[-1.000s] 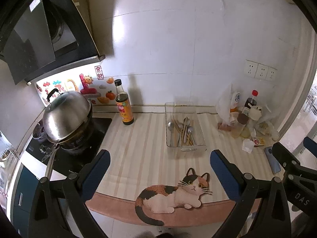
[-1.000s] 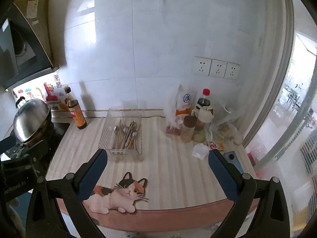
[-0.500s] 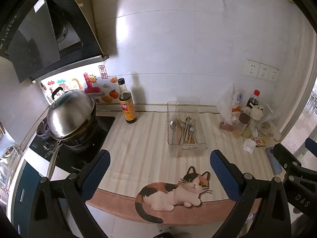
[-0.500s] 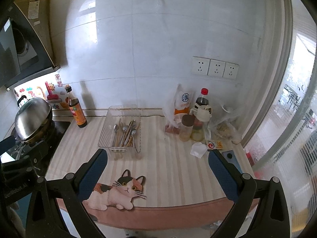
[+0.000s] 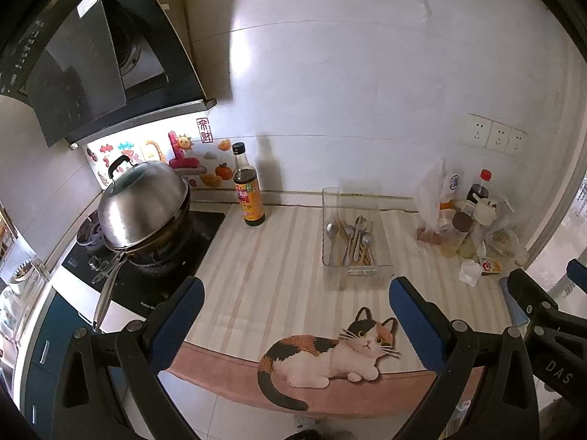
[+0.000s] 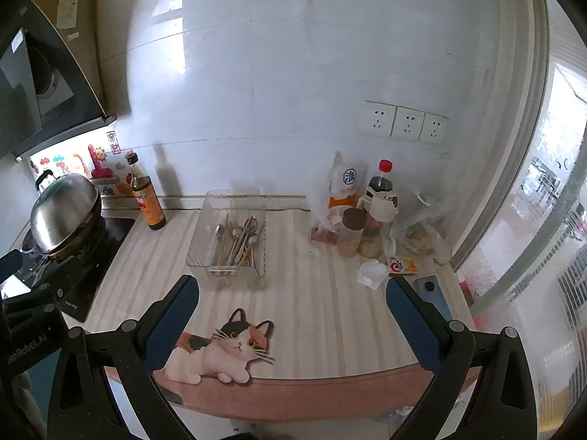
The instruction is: Organize utensils
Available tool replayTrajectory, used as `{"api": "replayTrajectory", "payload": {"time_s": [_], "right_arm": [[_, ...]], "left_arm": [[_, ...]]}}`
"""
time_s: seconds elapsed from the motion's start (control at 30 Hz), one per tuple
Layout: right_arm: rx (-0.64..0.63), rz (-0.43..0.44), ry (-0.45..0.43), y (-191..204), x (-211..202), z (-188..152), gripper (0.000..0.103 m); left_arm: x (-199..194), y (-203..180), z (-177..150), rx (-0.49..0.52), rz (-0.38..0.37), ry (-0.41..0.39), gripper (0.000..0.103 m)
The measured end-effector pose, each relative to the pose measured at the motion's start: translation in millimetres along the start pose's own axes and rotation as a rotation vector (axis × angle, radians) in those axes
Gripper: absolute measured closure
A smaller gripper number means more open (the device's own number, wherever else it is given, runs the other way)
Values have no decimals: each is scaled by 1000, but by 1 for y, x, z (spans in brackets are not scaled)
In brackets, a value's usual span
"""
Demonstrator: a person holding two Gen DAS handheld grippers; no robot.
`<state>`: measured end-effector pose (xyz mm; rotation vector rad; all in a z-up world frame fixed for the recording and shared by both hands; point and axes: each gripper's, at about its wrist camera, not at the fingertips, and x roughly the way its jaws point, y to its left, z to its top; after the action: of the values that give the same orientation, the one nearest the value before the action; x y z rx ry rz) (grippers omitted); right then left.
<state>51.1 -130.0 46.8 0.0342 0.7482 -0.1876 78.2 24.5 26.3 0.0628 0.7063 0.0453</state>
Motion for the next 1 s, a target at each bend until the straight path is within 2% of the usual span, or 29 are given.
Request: {"api": "replayTrajectory", "payload": {"time_s": [1.0], "right_arm": [[-5, -3, 49, 14, 24, 4, 0]], "left_arm": [[16, 7, 2, 0, 17, 41, 0]]}}
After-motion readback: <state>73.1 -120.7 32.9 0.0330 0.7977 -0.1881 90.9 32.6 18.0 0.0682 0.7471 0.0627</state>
